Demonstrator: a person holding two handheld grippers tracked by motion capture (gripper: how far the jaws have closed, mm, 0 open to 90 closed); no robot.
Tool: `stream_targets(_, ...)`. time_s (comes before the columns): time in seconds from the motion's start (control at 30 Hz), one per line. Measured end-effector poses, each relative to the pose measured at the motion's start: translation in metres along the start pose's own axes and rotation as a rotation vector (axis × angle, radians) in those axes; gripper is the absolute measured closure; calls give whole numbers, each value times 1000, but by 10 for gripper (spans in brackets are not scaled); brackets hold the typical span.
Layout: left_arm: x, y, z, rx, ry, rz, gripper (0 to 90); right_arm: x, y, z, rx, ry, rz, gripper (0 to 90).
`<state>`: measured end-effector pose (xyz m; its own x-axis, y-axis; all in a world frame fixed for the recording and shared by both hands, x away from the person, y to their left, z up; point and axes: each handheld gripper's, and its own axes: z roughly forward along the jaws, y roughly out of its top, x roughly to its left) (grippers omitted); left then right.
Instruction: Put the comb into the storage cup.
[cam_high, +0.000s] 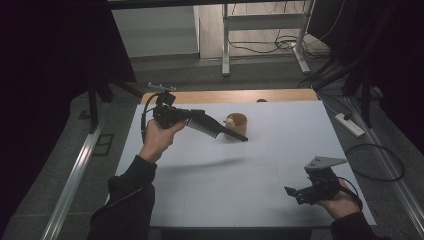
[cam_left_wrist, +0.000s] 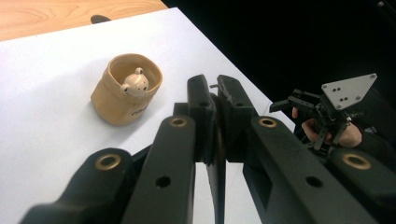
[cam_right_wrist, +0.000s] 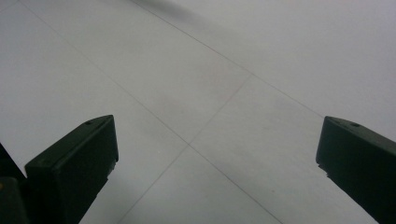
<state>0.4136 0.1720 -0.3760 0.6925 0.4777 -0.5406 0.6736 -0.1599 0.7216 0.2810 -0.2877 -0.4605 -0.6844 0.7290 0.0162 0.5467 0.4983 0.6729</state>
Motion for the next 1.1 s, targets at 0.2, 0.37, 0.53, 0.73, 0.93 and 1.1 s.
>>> stream_targets(0.2,1,5,-1,-7,7,-5,834,-2,-6,-5,18,-25,27,0)
stream_targets(0.37,3,10,-3,-10,14,-7,835,-3,-11,-11,31,-54,56,0)
stream_targets(0.53,3,14,-2,-10,23,-6,834,-5,-15,-18,27,-82,95,0)
stream_targets(0.73,5,19,-2,-10,40,-14,834,-4,-18,-23,37,-102,109,0)
stream_targets(0.93,8,24,-1,-11,49,-20,835,-3,-21,-27,37,-112,111,0)
stream_targets(1.1,9,28,1,-12,59,-23,835,-2,-22,-30,35,-113,117,0)
